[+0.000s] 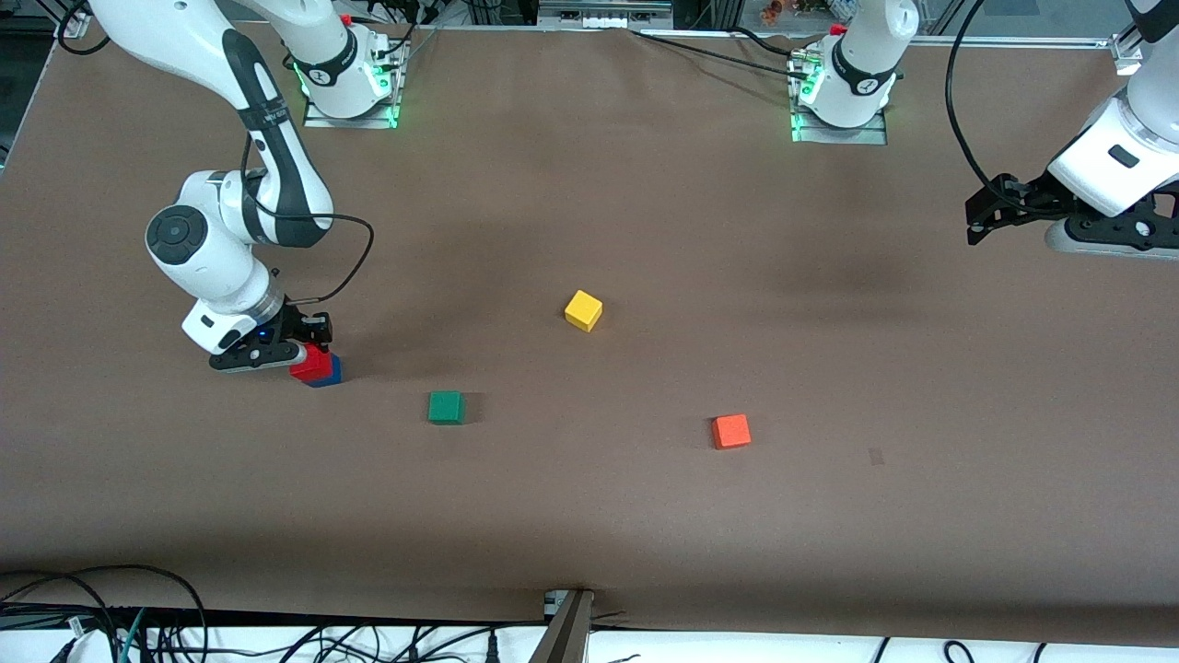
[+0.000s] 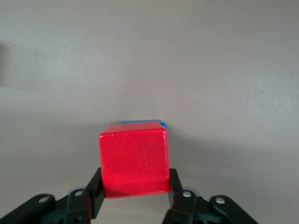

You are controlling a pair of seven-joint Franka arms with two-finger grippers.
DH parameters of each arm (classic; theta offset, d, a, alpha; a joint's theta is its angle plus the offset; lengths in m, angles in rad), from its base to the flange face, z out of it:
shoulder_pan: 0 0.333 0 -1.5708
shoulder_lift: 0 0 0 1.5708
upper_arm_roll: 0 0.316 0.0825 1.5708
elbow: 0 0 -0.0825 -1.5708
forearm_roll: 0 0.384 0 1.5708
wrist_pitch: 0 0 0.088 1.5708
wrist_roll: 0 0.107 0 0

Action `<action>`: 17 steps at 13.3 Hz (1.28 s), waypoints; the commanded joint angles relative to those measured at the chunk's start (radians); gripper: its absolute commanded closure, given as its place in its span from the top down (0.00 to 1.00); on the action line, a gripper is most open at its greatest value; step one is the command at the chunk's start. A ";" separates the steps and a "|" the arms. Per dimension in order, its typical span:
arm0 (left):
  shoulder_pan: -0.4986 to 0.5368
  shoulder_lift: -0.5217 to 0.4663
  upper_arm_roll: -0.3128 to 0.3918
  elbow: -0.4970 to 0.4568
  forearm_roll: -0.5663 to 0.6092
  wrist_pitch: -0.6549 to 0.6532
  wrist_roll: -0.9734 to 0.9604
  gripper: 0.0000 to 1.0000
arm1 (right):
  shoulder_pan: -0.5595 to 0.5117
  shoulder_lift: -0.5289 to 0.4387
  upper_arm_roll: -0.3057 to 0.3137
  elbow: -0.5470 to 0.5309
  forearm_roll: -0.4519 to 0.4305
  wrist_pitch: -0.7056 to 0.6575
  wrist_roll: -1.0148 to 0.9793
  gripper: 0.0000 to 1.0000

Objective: Pass red block to right arm, stack on blue

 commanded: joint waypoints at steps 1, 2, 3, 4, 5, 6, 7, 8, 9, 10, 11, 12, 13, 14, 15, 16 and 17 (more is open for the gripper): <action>-0.007 0.012 -0.001 0.030 -0.014 -0.012 -0.003 1.00 | 0.001 0.014 -0.002 0.021 -0.018 0.011 0.013 1.00; -0.010 0.013 -0.003 0.038 -0.012 -0.012 -0.003 1.00 | 0.000 0.010 -0.004 0.027 -0.018 0.011 0.012 1.00; -0.010 0.013 -0.006 0.038 -0.012 -0.012 -0.003 1.00 | -0.004 0.004 -0.007 0.041 -0.018 -0.001 0.007 1.00; -0.010 0.016 -0.006 0.040 -0.012 -0.012 -0.003 1.00 | -0.004 -0.007 -0.017 0.061 -0.018 -0.042 0.007 1.00; -0.010 0.020 -0.008 0.041 -0.012 -0.012 -0.003 1.00 | -0.004 -0.015 -0.019 0.096 -0.018 -0.108 0.007 1.00; -0.010 0.020 -0.008 0.041 -0.012 -0.012 -0.003 1.00 | -0.004 -0.019 -0.019 0.140 -0.018 -0.189 0.007 1.00; -0.010 0.020 -0.008 0.041 -0.012 -0.012 -0.003 1.00 | -0.004 -0.022 -0.021 0.186 -0.018 -0.272 0.009 1.00; -0.010 0.020 -0.008 0.041 -0.012 -0.012 -0.003 1.00 | -0.004 -0.033 -0.022 0.229 -0.018 -0.353 0.009 1.00; -0.010 0.020 -0.008 0.041 -0.012 -0.012 -0.003 1.00 | -0.004 -0.038 -0.025 0.278 -0.018 -0.436 0.009 1.00; -0.010 0.021 -0.008 0.041 -0.012 -0.012 -0.003 1.00 | -0.004 -0.042 -0.033 0.330 -0.018 -0.524 0.013 1.00; -0.010 0.021 -0.008 0.041 -0.009 -0.012 -0.001 1.00 | -0.004 -0.042 -0.034 0.379 -0.018 -0.600 0.018 1.00; -0.010 0.020 -0.008 0.041 -0.006 -0.013 -0.001 1.00 | -0.004 -0.045 -0.039 0.431 -0.018 -0.689 0.019 1.00; -0.010 0.018 -0.009 0.041 -0.001 -0.021 0.000 1.00 | -0.004 -0.048 -0.050 0.485 -0.018 -0.789 0.024 1.00; -0.010 0.018 -0.012 0.043 -0.001 -0.042 -0.001 1.00 | -0.007 -0.061 -0.048 0.528 -0.019 -0.864 0.024 1.00; -0.010 0.018 -0.015 0.052 -0.001 -0.047 -0.003 1.00 | -0.008 -0.088 -0.047 0.542 -0.021 -0.906 0.022 1.00; -0.009 0.020 -0.023 0.060 0.000 -0.049 -0.003 1.00 | -0.013 -0.129 -0.042 0.541 -0.038 -0.938 0.022 1.00; -0.007 0.020 -0.021 0.060 0.000 -0.050 -0.001 1.00 | -0.020 -0.160 -0.033 0.542 -0.064 -0.980 0.021 1.00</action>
